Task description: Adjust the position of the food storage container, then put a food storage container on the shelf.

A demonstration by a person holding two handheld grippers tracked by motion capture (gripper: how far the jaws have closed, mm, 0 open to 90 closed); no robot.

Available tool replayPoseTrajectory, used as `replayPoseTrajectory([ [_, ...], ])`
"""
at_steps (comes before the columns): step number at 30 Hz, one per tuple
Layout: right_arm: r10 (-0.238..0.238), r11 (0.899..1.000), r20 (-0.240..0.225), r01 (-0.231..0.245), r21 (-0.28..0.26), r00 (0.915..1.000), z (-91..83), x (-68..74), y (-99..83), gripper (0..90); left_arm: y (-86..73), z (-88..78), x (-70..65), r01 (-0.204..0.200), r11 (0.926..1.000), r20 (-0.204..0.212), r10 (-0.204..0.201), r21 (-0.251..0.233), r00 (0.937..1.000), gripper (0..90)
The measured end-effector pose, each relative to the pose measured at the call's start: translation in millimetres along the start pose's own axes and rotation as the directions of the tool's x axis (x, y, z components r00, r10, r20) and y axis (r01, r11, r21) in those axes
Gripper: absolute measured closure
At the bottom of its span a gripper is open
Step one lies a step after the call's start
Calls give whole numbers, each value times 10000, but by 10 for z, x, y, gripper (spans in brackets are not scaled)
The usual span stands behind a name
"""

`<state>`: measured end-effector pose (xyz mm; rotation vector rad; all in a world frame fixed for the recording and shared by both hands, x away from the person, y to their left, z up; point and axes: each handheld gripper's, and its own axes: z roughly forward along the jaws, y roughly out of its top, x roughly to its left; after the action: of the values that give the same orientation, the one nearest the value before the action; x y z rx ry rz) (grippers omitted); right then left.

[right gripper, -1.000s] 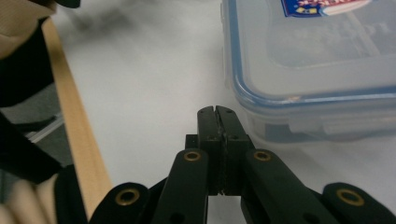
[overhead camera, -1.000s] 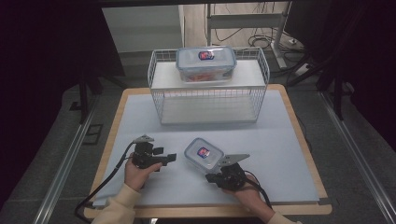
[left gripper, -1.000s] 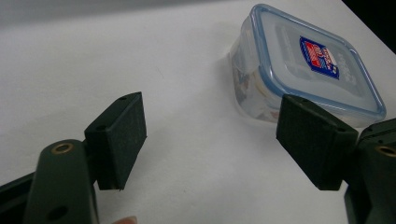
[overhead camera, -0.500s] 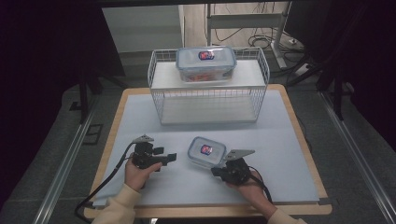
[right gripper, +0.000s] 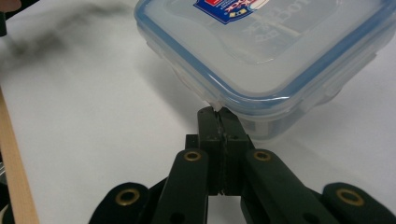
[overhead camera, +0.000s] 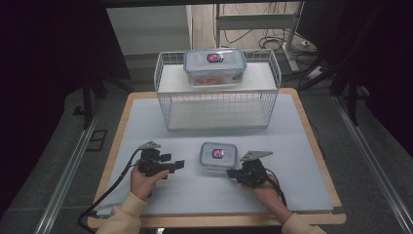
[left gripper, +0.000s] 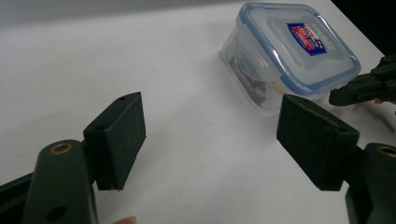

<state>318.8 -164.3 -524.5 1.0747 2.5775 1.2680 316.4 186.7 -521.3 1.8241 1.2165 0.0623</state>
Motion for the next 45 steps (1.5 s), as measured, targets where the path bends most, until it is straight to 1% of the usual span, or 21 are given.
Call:
replayPoseTrajectory([
  [3, 115, 9999, 5, -115, -24, 9999, -5, -25, 4, 893, 0, -5, -8, -14, 10000, 36, 14, -36, 10000, 243],
  [5, 94, 9999, 48, -94, -35, 9999, -5, -41, 6, 893, -1, -13, -14, -13, 10000, 61, 13, -63, 10000, 243],
  [7, 75, 10000, 84, -74, -41, 9999, -4, -38, 2, 893, -2, -18, -20, -33, 10000, 44, 33, -75, 10000, 243],
  [9, 105, 9999, 19, -105, -39, 9999, -18, -26, -1, 893, -3, -22, -21, -46, 10000, 12, 46, -74, 10000, 242],
  [12, 160, 9997, -125, -162, -168, 9998, -86, 9, -17, 893, -2, -27, -22, -47, 10000, 19, 47, -76, 10000, 243],
  [13, 99, 9998, -152, -101, -187, 9998, -111, 9, -23, 893, -2, -28, -22, -56, 10000, 29, 57, -79, 10000, 244],
  [15, 82, 9997, -127, -86, -247, 9999, -184, 7, -54, 892, -4, -34, -23, -100, 9999, 45, 100, -42, 9999, 248],
  [18, 338, 9986, 20, -337, -397, 9994, -310, -75, -97, 892, -11, -53, -28, -174, 9998, 32, 175, -75, 9998, 247],
  [22, 792, 9952, 194, -779, -597, 9967, -440, -243, -123, 892, -24, -90, -40, -285, 9996, -64, 284, -75, 9996, 247],
  [24, 686, 9958, 243, -670, -625, 9973, -481, -295, -115, 891, -22, -97, -47, -231, 9996, -63, 230, -150, 9997, 247],
  [27, 695, 9951, 207, -679, -725, 9974, -532, -343, -97, 880, -17, -91, -53, -221, 9996, -64, 220, -159, 9997, 248],
  [29, 811, 9934, 160, -796, -826, 9966, -568, -372, -80, 872, -12, -78, -54, -233, 9996, -50, 232, -141, 9997, 247],
  [33, 824, 9937, 66, -816, -769, 9966, -585, -394, -70, 872, -21, -58, -74, -338, 9994, -68, 338, -54, 9994, 248],
  [35, 840, 9937, 18, -836, -752, 9965, -579, -406, -69, 856, -20, -64, -82, -350, 9993, -44, 350, -91, 9994, 247],
  [38, 908, 9929, -101, -913, -758, 9958, -568, -424, -52, 802, -15, -74, -84, -371, 9992, -24, 371, -128, 9993, 247],
  [42, 994, 9918, -505, -1031, -759, 9938, -549, -435, -19, 538, 3, -83, -88, -325, 9993, -31, 325, -179, 9995, 239],
  [43, 981, 9915, -503, -1019, -805, 9939, -545, -435, -6, 479, 5, -89, -96, -288, 9994, 0, 288, -183, 9996, 235],
  [45, 1081, 9895, -560, -1129, -901, 9926, -535, -436, 25, 403, 5, -99, -108, -300, 9994, 26, 301, -199, 9995, 238],
])
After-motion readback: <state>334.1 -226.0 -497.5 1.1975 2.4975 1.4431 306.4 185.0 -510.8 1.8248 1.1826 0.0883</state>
